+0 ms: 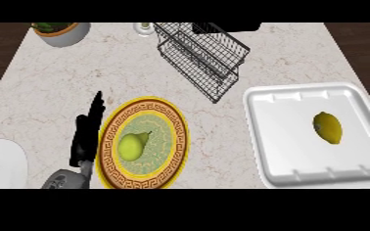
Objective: Pick the lemon from the tray and place it in the tiered basket
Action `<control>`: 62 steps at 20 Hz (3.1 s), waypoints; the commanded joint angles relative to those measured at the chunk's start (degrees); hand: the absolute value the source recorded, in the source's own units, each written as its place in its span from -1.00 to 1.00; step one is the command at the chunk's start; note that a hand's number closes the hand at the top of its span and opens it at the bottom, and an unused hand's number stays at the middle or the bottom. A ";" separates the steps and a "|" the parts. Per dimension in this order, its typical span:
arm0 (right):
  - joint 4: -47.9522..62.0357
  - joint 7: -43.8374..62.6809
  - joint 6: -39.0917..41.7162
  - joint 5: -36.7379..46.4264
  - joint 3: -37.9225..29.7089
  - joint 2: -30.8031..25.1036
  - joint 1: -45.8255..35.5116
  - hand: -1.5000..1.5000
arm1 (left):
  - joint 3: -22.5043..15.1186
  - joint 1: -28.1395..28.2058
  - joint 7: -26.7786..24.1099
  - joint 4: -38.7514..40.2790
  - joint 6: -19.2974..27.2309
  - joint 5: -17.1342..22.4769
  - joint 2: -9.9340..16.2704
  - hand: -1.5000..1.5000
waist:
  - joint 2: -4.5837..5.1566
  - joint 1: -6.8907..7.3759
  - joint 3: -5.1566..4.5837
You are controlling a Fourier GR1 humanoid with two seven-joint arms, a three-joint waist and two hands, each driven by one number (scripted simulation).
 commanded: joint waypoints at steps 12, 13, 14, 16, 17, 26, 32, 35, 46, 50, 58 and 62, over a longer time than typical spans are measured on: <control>-15.17 15.15 4.11 0.17 -3.79 -1.34 27.52 -1.00 | -0.80 7.54 -3.36 -3.70 -2.52 0.68 -2.02 0.00 | 0.01 3.27 -0.46; -15.22 16.80 6.40 0.78 -3.11 -3.26 29.40 -1.00 | 0.16 8.54 -1.53 -6.69 -3.55 1.30 0.82 0.00 | -0.14 3.87 -0.36; -17.07 19.58 6.14 3.23 -0.30 -4.03 30.43 -1.00 | -1.04 9.17 -2.98 -5.72 -3.02 0.25 -0.31 0.00 | 0.04 4.19 -0.45; -21.32 24.26 7.61 5.62 0.84 -7.59 33.49 -1.00 | 0.23 7.25 -2.24 -4.34 -3.67 1.07 -0.16 0.00 | 0.05 3.49 -0.47; -21.52 25.99 8.81 8.11 2.20 -10.42 34.56 -1.00 | -0.87 8.34 -3.13 -4.35 -4.12 0.37 -0.07 0.00 | 0.19 4.01 -0.51; -31.71 55.52 4.55 24.80 10.86 -17.76 28.04 -1.00 | -0.05 9.65 -2.23 -6.56 -5.16 0.56 -0.19 0.00 | 0.02 5.03 -0.21; -32.19 69.99 5.95 36.10 21.17 -14.47 17.54 -1.00 | 0.35 10.62 -3.88 -5.95 -5.51 -1.15 -0.89 0.00 | -0.01 5.00 -0.19; -27.60 68.87 9.15 39.82 24.25 -12.91 15.66 -1.00 | 2.04 5.96 -1.75 -3.15 -6.12 -0.72 -2.09 0.00 | 0.01 4.59 -0.17; -12.70 68.27 16.46 41.20 26.70 -7.22 6.10 -1.00 | 2.20 9.89 -1.77 -6.35 -7.75 -2.07 -2.80 0.00 | -0.09 4.43 -0.13; -12.89 69.44 19.06 41.95 26.06 -5.05 3.38 -1.00 | 3.73 13.26 -2.09 -8.86 -8.11 -2.82 -2.08 0.00 | -0.16 4.34 -0.13; -8.08 73.90 27.96 38.96 26.29 -6.07 0.74 -1.00 | 4.00 8.84 -1.94 -4.96 -7.10 -4.70 -4.11 0.00 | -0.09 4.20 -0.16; -3.17 71.37 27.90 39.74 24.86 -4.72 -1.26 -1.00 | 2.80 11.51 -2.45 -6.64 -6.93 -5.86 -5.70 0.00 | -0.10 4.44 -0.13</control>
